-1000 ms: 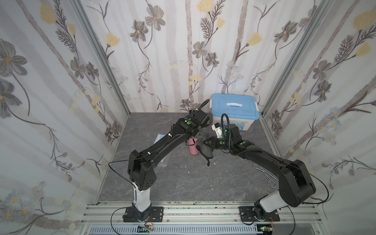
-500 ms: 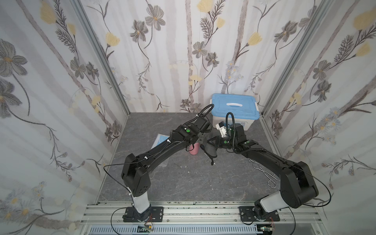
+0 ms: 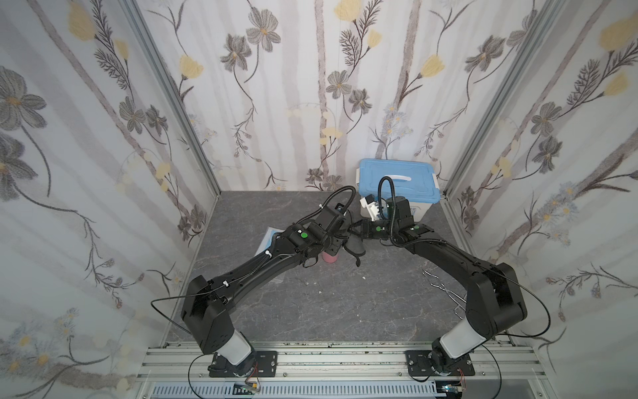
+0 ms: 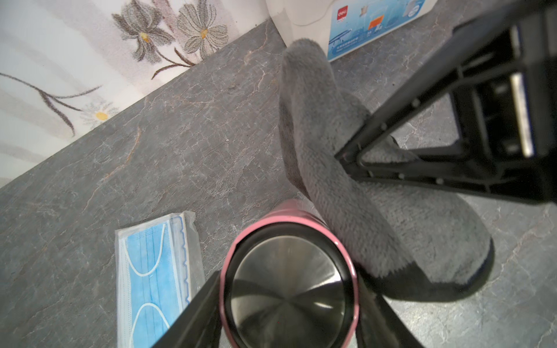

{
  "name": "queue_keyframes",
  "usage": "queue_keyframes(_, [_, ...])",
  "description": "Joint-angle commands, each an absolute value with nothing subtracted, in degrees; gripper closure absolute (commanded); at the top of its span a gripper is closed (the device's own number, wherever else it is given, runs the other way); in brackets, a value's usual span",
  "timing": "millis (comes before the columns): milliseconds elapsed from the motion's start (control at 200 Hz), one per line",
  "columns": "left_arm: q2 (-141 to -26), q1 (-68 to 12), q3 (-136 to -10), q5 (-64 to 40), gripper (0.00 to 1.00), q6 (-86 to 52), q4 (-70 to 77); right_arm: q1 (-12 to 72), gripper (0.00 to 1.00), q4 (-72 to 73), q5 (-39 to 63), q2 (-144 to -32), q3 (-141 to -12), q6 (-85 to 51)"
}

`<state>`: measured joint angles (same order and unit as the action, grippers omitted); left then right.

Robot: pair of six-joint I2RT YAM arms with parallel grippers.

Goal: Wipe the surface of the thermos
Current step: Wipe the dirt from the surface of the thermos.

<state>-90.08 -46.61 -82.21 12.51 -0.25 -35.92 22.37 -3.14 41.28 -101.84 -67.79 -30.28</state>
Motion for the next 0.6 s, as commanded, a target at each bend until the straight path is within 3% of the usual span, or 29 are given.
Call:
queue_keyframes(0, [-89.73,-46.23,-82.88,11.08,1.0,5.53,-41.37,22.22,1.0,-2.98,43.57,-102.06,-69.06,-29.0])
queue_keyframes(340, [-90.83,-43.38,-87.12,6.34,1.0,10.48,-42.89,21.91,1.0,-4.86,45.98,-103.51,-72.29,-27.82])
queue_keyframes(595, [-90.6,-41.41,-86.69,-3.83,1.0,15.06,-40.94,22.14,1.0,0.66,50.78,-105.97,-71.03,-30.38])
